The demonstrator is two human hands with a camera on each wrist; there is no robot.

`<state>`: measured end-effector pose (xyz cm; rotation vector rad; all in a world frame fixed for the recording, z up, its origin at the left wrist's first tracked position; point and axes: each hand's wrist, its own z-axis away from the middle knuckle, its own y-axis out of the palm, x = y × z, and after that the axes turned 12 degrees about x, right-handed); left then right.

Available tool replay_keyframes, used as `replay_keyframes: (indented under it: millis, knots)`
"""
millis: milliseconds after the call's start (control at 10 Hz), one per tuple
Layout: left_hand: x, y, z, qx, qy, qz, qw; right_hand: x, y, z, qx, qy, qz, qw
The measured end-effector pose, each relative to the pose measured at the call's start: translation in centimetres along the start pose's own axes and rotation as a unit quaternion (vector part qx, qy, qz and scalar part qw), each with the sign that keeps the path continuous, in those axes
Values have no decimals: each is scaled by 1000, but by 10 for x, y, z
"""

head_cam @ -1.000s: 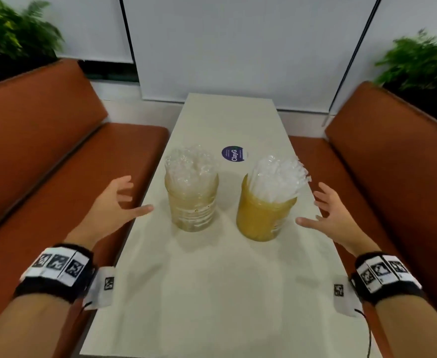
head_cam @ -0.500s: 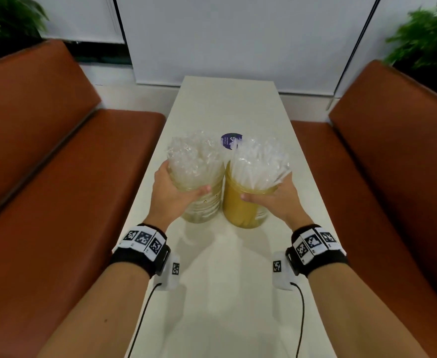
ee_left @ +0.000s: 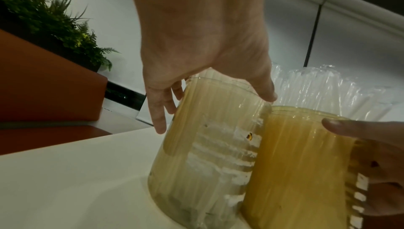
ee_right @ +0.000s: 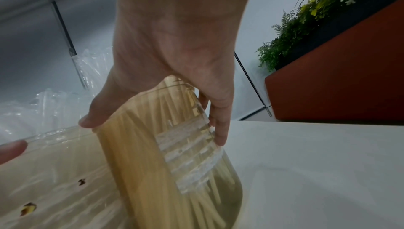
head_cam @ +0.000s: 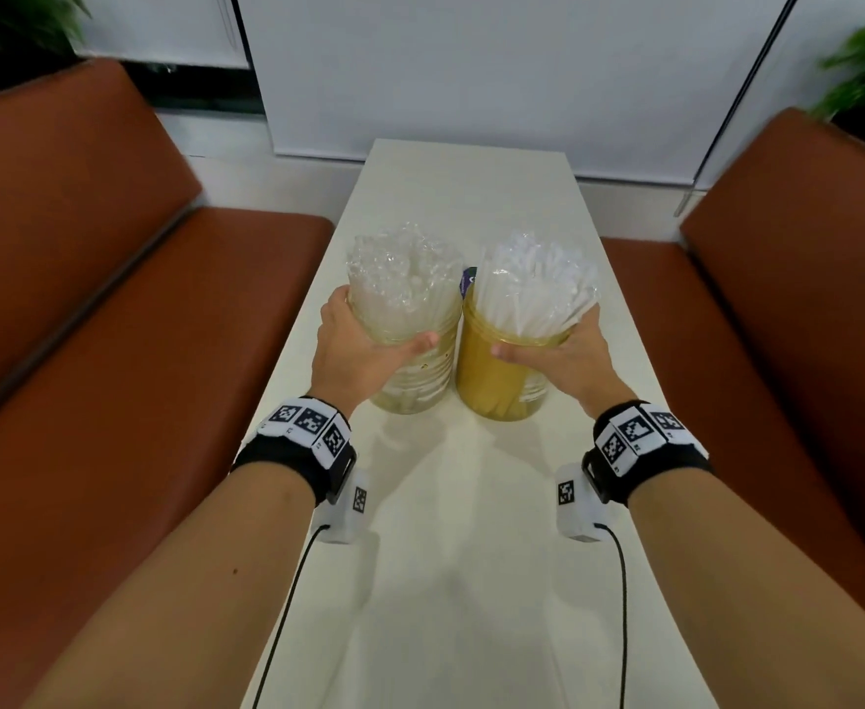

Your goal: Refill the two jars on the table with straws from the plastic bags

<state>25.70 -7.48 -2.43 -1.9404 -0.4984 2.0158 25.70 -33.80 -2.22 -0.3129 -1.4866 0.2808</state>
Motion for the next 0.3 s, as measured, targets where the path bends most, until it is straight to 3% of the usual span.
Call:
replay_keyframes:
  millis: [100, 300]
  knots:
    - [-2, 1, -11, 3, -16, 0, 1000, 0, -1, -10, -2, 4, -7, 1000]
    - [-7, -8, 14, 36, -41, -12, 998, 4, -3, 12, 24, 46, -34, 998]
